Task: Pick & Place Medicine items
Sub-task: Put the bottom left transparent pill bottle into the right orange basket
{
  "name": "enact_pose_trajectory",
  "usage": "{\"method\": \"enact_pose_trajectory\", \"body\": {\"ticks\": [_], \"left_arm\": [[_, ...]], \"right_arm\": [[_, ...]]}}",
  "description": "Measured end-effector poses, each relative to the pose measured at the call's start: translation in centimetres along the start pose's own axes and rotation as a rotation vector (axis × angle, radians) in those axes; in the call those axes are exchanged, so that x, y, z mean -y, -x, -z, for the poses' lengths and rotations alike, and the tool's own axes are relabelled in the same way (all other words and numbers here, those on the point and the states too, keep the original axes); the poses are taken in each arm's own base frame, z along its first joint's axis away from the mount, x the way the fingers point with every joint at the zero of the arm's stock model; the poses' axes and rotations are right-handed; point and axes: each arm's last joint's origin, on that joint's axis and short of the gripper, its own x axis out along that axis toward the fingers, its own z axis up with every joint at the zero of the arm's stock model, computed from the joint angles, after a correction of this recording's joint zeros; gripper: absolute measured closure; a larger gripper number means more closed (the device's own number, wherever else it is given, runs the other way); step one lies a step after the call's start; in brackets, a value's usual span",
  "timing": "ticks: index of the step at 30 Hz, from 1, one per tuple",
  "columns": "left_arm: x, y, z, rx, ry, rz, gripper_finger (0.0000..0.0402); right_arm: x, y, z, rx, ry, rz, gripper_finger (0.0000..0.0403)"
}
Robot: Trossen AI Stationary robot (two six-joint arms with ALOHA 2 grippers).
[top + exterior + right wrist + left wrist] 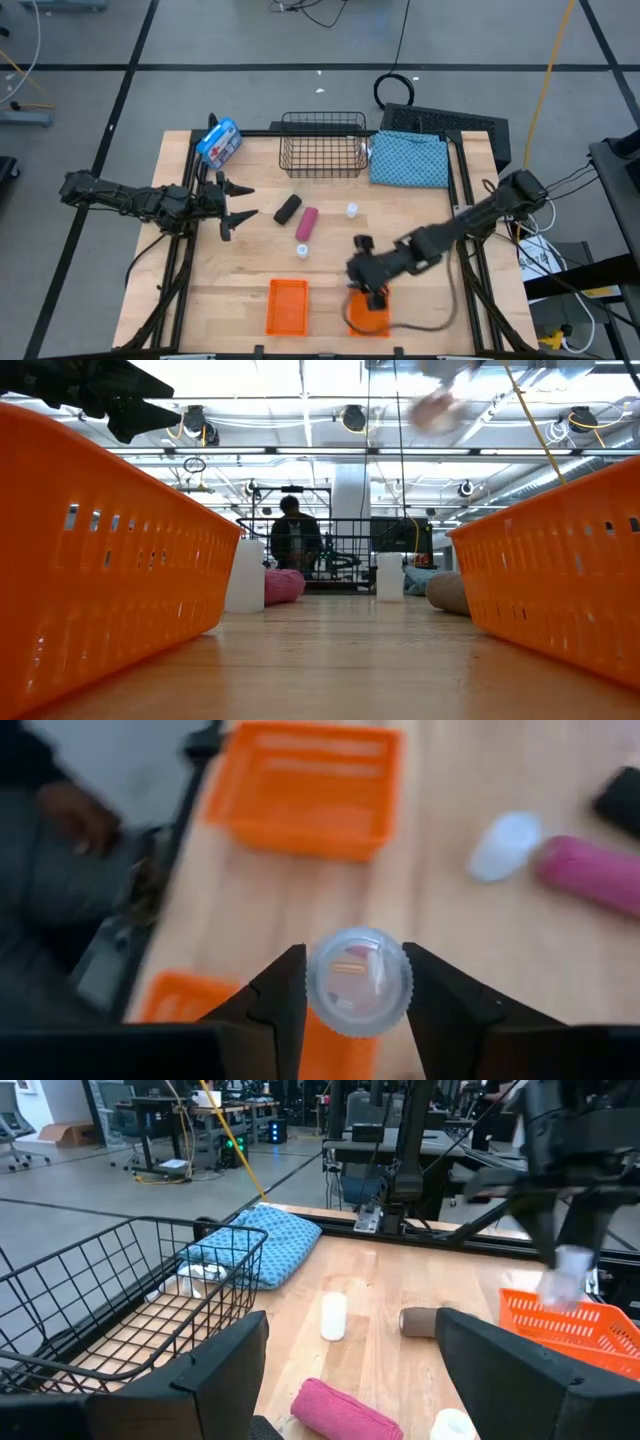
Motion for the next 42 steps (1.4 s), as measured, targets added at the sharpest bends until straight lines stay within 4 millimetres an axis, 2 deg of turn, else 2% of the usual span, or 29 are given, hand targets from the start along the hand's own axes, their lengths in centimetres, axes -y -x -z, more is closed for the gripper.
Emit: {"method": "enact_pose_trajectory", "body": {"ticks": [5, 10, 17, 33, 42], "left_arm": [[0.0, 0.0, 0.0, 0.0, 0.0, 0.0, 0.0103], [0.0, 0.0, 0.0, 0.0, 0.0, 0.0, 0.0103], [0.0, 0.0, 0.0, 0.0, 0.0, 0.0, 0.0103], [0.0, 0.0, 0.0, 0.0, 0.0, 0.0, 0.0103], [0.0, 0.0, 0.0, 0.0, 0.0, 0.0, 0.0103]], "right_arm": [[-3.5, 1.1, 1.4, -0.01, 0.086, -0.019, 0.0264], [-4.9, 0.4, 2.3, -0.019, 0.132, 0.01, 0.0271], [-5.4, -1.9, 3.5, -0.123, 0.149, -0.027, 0.0272], [-5.8, -5.8, 5.3, -0.236, 0.188, -0.043, 0.0269], [-5.9, -6.5, 5.6, -0.246, 0.203, -0.058, 0.0269]]}}
